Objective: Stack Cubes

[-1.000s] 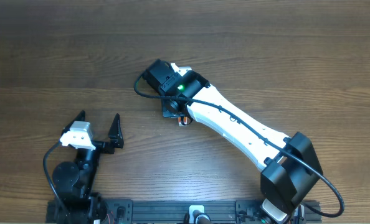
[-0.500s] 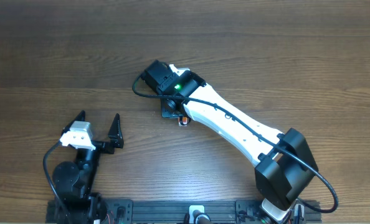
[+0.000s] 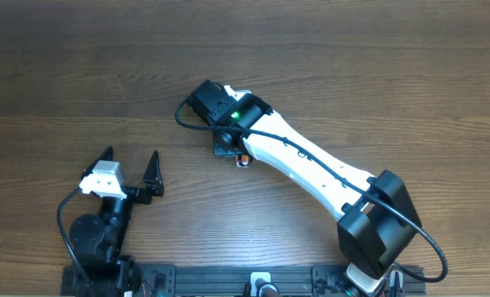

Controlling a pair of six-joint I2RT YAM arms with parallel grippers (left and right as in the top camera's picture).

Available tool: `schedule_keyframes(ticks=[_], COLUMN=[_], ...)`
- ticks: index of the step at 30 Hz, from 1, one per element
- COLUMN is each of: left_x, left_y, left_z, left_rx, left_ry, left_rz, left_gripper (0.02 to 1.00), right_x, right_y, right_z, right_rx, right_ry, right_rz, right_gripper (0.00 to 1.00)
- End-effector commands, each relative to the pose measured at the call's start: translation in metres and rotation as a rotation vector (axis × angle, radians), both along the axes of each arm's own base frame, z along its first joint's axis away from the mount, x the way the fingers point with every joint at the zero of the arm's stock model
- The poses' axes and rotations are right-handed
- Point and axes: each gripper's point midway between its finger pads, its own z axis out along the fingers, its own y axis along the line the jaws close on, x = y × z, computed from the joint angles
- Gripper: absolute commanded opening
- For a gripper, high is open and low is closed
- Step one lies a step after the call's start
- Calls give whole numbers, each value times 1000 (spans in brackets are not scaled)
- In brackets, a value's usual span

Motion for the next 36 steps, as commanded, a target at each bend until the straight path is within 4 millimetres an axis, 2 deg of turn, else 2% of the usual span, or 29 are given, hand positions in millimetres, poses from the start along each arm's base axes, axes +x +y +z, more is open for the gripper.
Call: schedule_keyframes(ticks=[1, 5, 13, 29, 36], left_x=[0, 0, 0, 0, 0], left_y=[0, 0, 0, 0, 0], left_z=[-1, -1, -1, -1, -1], left_rx=[17, 17, 17, 17, 17], left_ry=[-3, -3, -3, -3, -3], left_rz=[-7, -7, -7, -7, -7], left_gripper=[1000, 1000, 1000, 1000, 996], right_x=[4, 7, 3, 1, 1], right_y=[6, 10, 5, 4, 3], right_z=[9, 17, 15, 1, 1], right_rx=[7, 17, -1, -33, -33], right_ry=[-19, -32, -15, 18, 19], right_rz=[5, 16, 15, 12, 11], right_gripper=[12, 12, 9, 9, 12])
